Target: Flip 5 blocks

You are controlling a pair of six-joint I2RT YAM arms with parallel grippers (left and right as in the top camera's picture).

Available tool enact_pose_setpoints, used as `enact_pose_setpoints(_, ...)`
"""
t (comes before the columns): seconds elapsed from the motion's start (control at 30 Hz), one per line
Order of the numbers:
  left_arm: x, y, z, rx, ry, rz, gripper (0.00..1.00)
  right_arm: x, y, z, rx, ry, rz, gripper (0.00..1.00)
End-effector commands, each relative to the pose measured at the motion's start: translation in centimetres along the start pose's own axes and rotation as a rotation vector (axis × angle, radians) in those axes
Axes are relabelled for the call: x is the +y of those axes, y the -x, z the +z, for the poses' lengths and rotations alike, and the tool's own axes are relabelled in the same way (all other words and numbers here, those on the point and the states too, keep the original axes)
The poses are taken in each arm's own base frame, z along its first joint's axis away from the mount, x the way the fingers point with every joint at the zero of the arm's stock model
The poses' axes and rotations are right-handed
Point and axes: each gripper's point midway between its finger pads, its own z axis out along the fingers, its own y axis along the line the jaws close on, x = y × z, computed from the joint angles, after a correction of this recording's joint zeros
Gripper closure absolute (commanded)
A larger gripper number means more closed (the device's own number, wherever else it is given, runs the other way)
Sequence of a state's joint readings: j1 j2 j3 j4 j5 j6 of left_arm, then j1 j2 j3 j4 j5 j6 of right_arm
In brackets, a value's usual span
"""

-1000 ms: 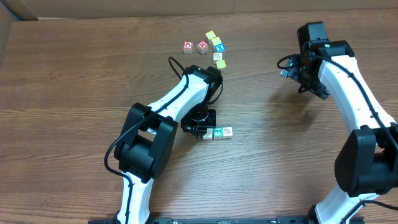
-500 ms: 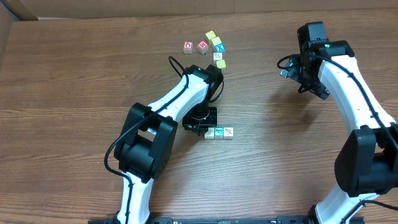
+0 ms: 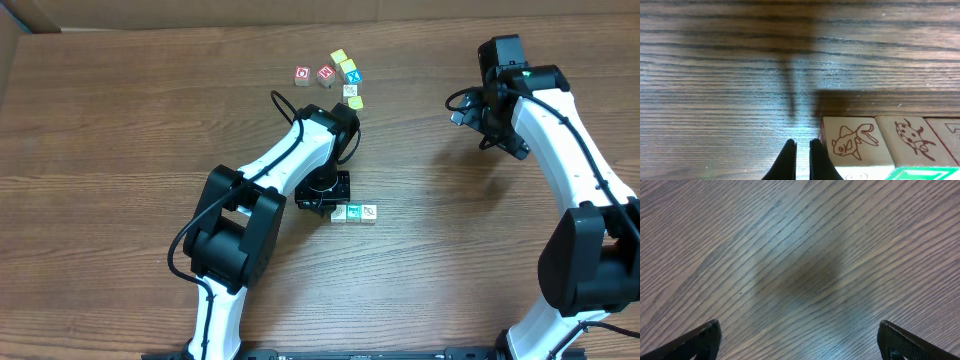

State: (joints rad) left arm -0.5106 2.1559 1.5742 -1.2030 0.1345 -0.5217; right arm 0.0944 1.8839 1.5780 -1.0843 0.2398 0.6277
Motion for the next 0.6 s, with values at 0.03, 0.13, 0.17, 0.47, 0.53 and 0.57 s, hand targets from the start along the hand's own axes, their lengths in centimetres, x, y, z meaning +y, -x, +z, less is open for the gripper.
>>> enact_pose_setpoints(0.03, 0.2, 0.0, -1.3, -0.009, -0.023, 0.014, 0.96, 0.2, 0.5, -1.0, -0.029, 0.019, 0.007, 0.0)
enact_pose_setpoints(0.13, 0.6, 0.9, -2.8, -0.027, -0.037, 0.015, 0.96, 0.1, 0.6, -1.0, -0.029, 0.018, 0.007, 0.0)
enact_pose_setpoints(0.17, 0.8, 1.3, -3.5, -0.035, -0.044, 0.009, 0.96, 0.1, 0.6, -1.0, -0.029, 0.018, 0.007, 0.0)
enact_pose_setpoints(0.47, -0.5, 5.3, -14.1, -0.258, -0.161, 0.065, 0.89, 0.1, 0.6, -1.0, -0.029, 0.018, 0.007, 0.0)
enact_pose_setpoints(0.53, -1.2, 6.2, -16.3, -0.331, -0.191, 0.078, 0.72, 0.1, 0.6, -1.0, -0.029, 0.018, 0.007, 0.0)
enact_pose_setpoints(0.57, -1.6, 6.8, -17.4, -0.371, -0.209, 0.085, 0.55, 0.1, 0.6, -1.0, -0.029, 0.018, 0.007, 0.0)
